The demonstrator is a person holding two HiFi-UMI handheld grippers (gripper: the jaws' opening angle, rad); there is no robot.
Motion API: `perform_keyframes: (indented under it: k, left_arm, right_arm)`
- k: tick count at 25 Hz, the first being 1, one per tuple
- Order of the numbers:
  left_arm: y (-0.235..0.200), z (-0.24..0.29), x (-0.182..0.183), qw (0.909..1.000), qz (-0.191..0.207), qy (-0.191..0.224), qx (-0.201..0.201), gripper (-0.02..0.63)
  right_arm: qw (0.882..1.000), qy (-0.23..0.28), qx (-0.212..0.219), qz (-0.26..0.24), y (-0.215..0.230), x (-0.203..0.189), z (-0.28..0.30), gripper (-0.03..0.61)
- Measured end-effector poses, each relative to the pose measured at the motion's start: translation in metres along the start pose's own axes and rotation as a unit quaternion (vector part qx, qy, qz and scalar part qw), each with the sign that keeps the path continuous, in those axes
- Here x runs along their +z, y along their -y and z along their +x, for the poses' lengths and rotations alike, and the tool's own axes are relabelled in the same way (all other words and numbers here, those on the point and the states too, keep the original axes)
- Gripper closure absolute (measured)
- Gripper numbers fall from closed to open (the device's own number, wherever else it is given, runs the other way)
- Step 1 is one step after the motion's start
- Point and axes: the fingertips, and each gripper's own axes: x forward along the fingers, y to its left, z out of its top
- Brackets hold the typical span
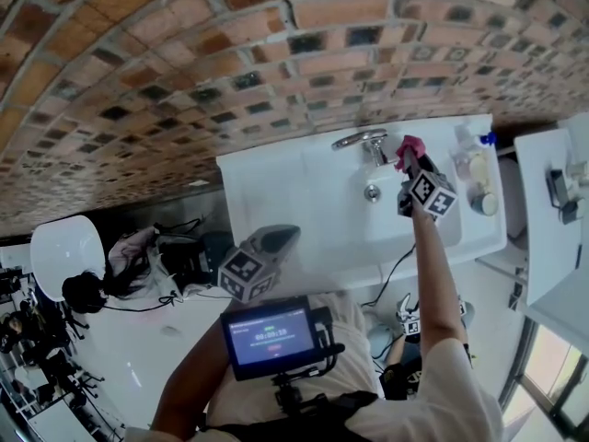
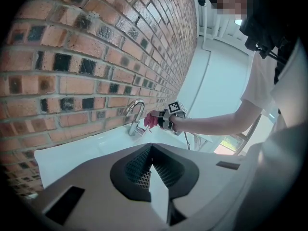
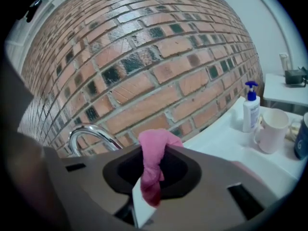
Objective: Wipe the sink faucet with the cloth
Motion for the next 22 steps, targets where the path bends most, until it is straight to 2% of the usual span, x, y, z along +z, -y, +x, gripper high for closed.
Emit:
perform_keyframes:
  k: [5,9,11,12,13,14,15,16,17,18,20,22]
  left_arm:
    - [0.002,-0.003,-0.001,1.0000,-0.001,0.007,0.000,0.623]
    - [0.005,-0.003,-0.003,1.0000,-0.005,0.008,0.000,0.623]
    - [0.007,-0.001,-0.002,0.9999,-0.004,0.012,-0.003,0.623]
    - [0.007,-0.001,-0.002,0.9999,-0.004,0.014,-0.004,0.623]
    - [0.009,0.000,-0.001,0.9999,-0.003,0.016,-0.005,0.623]
    - [0.010,0.000,-0.001,0.9998,-0.002,0.016,-0.006,0.622]
    - [0.011,0.001,-0.001,0.9998,0.000,0.016,-0.006,0.623]
    - [0.012,0.001,-0.001,0.9998,0.001,0.016,-0.007,0.621]
    - [0.013,0.002,-0.001,0.9998,0.001,0.017,-0.007,0.623]
    - [0.013,0.002,-0.001,0.9998,0.001,0.017,-0.007,0.621]
    - [0.014,0.001,0.001,0.9998,0.002,0.021,-0.004,0.623]
    - [0.015,0.000,0.003,0.9997,0.005,0.025,-0.001,0.623]
  right_arm:
    - [0.999,0.015,0.018,-0.028,-0.017,0.011,-0.013,0.483]
    - [0.989,-0.015,0.030,-0.142,-0.038,-0.010,-0.027,0.483]
    - [0.984,-0.022,0.011,-0.177,-0.040,-0.014,-0.035,0.483]
    - [0.976,-0.033,-0.009,-0.217,-0.039,-0.019,-0.037,0.483]
    - [0.957,-0.053,-0.027,-0.285,-0.042,-0.030,-0.038,0.483]
    - [0.925,-0.080,-0.034,-0.369,-0.050,-0.046,-0.037,0.483]
    - [0.886,-0.106,-0.030,-0.450,-0.062,-0.064,-0.034,0.483]
    - [0.851,-0.125,-0.021,-0.509,-0.074,-0.080,-0.031,0.483]
    - [0.828,-0.137,-0.012,-0.543,-0.085,-0.091,-0.026,0.483]
    - [0.818,-0.148,-0.006,-0.557,-0.092,-0.099,-0.020,0.483]
    - [0.809,-0.170,-0.002,-0.562,-0.096,-0.113,-0.003,0.483]
    - [0.796,-0.188,0.005,-0.576,-0.097,-0.126,0.015,0.483]
